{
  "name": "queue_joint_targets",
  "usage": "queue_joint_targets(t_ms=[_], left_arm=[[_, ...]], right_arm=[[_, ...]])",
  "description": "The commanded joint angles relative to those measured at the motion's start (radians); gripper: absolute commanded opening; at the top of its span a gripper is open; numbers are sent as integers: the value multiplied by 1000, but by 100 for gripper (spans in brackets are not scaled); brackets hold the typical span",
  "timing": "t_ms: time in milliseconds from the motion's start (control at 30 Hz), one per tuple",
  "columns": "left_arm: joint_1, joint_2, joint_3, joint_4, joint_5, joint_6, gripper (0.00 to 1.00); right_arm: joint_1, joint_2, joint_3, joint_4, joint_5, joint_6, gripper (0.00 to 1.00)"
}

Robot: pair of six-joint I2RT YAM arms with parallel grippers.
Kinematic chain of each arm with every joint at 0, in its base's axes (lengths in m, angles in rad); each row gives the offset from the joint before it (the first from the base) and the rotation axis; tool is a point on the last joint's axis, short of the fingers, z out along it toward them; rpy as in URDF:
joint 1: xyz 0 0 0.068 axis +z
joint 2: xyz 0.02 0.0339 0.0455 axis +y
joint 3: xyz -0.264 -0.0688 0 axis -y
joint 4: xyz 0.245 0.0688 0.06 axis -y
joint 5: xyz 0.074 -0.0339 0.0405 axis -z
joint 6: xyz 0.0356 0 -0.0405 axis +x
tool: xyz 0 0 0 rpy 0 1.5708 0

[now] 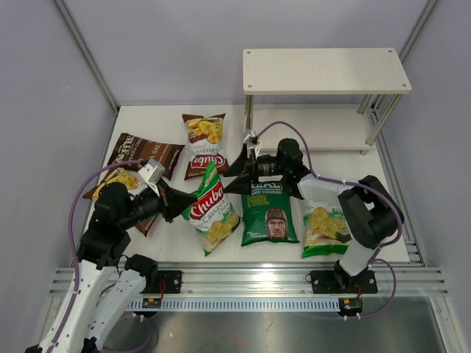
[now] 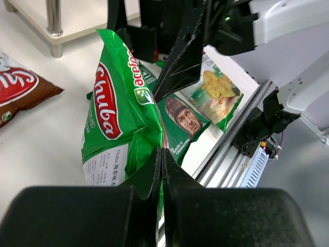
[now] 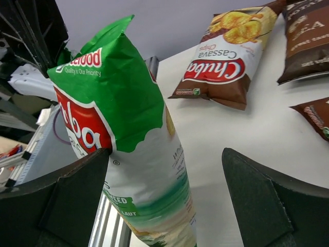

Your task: Place and organize the chips bags onto the shelf

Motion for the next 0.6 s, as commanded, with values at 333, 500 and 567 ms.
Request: queue_joint_targets(t_ms=[333, 500, 567], left_arm=[[-4, -3, 20, 134, 62, -32, 0], [-4, 11, 30, 123, 2, -35, 0], [-4, 19, 46, 99, -32, -30, 0]], right_arm=[[80, 217, 102, 742, -261, 568, 97], [100, 214, 120, 735, -246, 556, 63], [100, 201, 124, 739, -246, 546, 40]])
